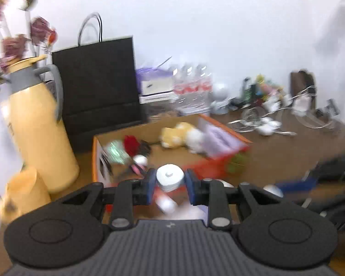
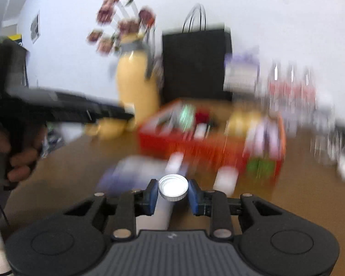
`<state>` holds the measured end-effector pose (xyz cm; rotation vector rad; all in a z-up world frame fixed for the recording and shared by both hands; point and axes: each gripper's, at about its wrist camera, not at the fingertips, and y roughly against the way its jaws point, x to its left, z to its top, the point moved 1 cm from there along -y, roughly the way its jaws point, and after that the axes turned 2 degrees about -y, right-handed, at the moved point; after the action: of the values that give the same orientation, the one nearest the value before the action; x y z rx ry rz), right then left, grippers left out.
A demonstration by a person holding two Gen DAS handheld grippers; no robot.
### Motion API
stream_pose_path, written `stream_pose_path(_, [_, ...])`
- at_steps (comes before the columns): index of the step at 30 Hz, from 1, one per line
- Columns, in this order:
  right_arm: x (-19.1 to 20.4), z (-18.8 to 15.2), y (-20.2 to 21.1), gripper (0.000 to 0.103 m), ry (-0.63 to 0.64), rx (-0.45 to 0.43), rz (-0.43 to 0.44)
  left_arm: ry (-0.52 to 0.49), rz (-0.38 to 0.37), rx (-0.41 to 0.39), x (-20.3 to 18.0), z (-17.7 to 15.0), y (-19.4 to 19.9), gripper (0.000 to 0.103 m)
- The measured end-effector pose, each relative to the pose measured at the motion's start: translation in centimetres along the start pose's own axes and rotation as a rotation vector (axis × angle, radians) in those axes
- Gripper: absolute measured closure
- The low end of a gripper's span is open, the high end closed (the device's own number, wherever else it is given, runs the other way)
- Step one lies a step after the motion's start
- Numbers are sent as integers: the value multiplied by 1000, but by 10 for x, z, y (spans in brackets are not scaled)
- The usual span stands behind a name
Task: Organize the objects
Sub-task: 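Carry both caps over the red box and open both tools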
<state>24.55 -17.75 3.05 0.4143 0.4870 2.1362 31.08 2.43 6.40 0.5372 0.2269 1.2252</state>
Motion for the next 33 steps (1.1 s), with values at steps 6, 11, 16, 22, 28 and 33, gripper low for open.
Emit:
stream_pose_path(6, [-56, 111, -185, 76, -35, 168, -117, 70, 161, 342, 76, 40, -192, 74])
stream_pose_path(11, [-84, 118, -271, 67, -119, 299, -165, 88, 148, 403, 80, 31, -235, 72])
stream_pose_path(16, [-97, 106, -274, 52, -118, 234, -257, 168, 141, 390, 84, 26, -223, 68])
stream_pose_path(22, [-78, 108, -216, 54, -23, 18, -260, 141, 119, 285, 65, 41, -149, 56])
stream_pose_path(28, [-40, 93, -65, 25, 18, -79, -160, 70, 262, 26, 15, 26, -12, 23])
stream_pose_path(33, [-22, 13, 52, 16, -63, -89, -112, 115, 166, -65, -53, -47, 93, 4])
